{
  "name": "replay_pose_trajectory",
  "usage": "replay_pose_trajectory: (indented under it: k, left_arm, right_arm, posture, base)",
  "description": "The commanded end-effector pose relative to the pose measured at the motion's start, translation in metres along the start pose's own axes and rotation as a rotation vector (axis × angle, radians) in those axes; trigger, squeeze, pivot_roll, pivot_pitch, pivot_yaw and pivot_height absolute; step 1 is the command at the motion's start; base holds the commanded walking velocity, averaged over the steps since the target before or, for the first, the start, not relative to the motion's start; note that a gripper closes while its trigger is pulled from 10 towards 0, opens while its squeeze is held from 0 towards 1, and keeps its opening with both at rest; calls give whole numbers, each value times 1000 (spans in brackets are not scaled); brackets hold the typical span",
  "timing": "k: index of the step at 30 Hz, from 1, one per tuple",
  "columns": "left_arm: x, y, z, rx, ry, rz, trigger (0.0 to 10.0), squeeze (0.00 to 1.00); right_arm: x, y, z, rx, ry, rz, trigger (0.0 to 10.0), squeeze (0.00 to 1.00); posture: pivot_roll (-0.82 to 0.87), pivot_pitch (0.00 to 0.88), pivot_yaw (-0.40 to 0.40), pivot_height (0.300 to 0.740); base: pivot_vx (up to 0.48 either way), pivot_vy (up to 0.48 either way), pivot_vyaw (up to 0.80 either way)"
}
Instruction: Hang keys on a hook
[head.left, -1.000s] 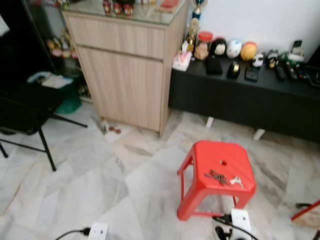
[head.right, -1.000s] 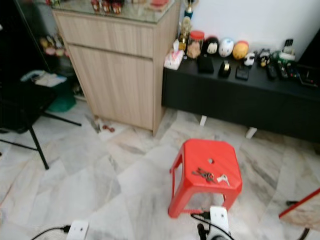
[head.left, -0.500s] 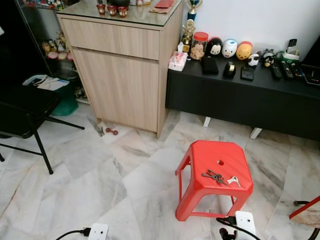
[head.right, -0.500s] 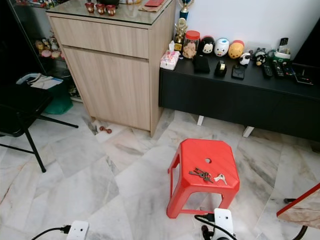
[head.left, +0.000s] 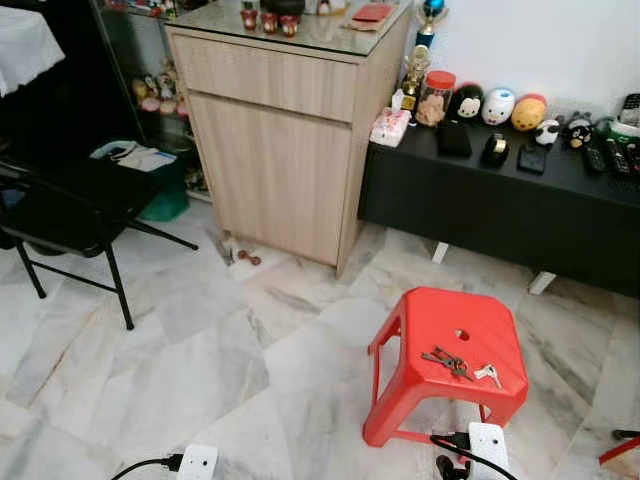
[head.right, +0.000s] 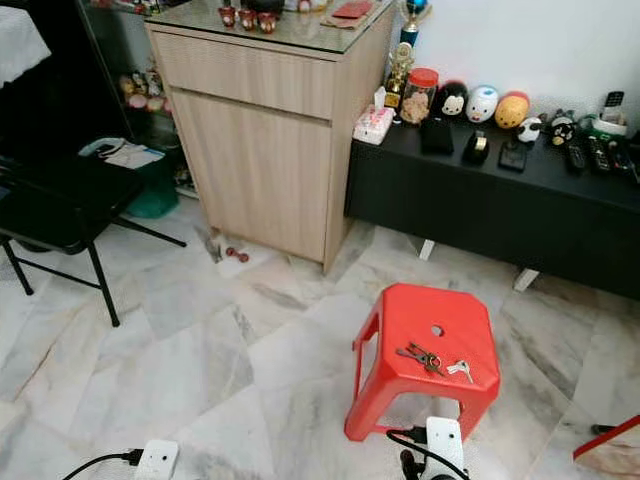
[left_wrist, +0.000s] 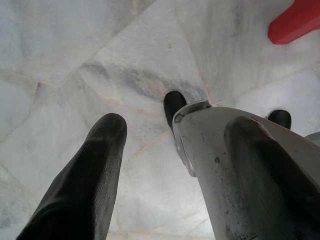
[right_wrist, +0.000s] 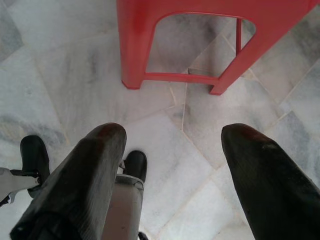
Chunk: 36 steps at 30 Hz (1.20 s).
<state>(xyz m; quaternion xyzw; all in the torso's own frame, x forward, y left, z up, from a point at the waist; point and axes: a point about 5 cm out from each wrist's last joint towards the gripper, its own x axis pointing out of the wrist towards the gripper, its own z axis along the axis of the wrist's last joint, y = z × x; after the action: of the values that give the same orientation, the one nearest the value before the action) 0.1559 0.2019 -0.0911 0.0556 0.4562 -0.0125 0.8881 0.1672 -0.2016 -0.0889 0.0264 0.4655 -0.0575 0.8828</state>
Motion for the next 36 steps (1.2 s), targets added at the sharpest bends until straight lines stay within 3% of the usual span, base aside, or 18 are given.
replay_pose_trajectory:
  k: [1,21,33,36]
  left_arm:
    - [-2,-4,-10,16,42,-21,10000,0]
    - [-2,-8,-11,24,47,-28,10000,0]
    - [3,-26,2,35,10,-43,10000,0]
    - [3,-23,3,35,5,-39,10000,0]
  right_arm:
    - [0,-1,-1,18,-3,-10,10000,0]
    - [1,-2,6,40,-34,-20,10000,0]
    - [1,-1,9,49,-48,-24,10000,0]
    - [1,-1,11,51,-53,-23,10000,0]
  posture:
    - [19,58,-69,740]
    - [16,70,-70,740]
    - [15,69,-70,740]
    - [15,69,-70,740]
  base:
    - [0,0,0]
    - [242,0,-135]
    - [222,0,0]
    - [0,0,0]
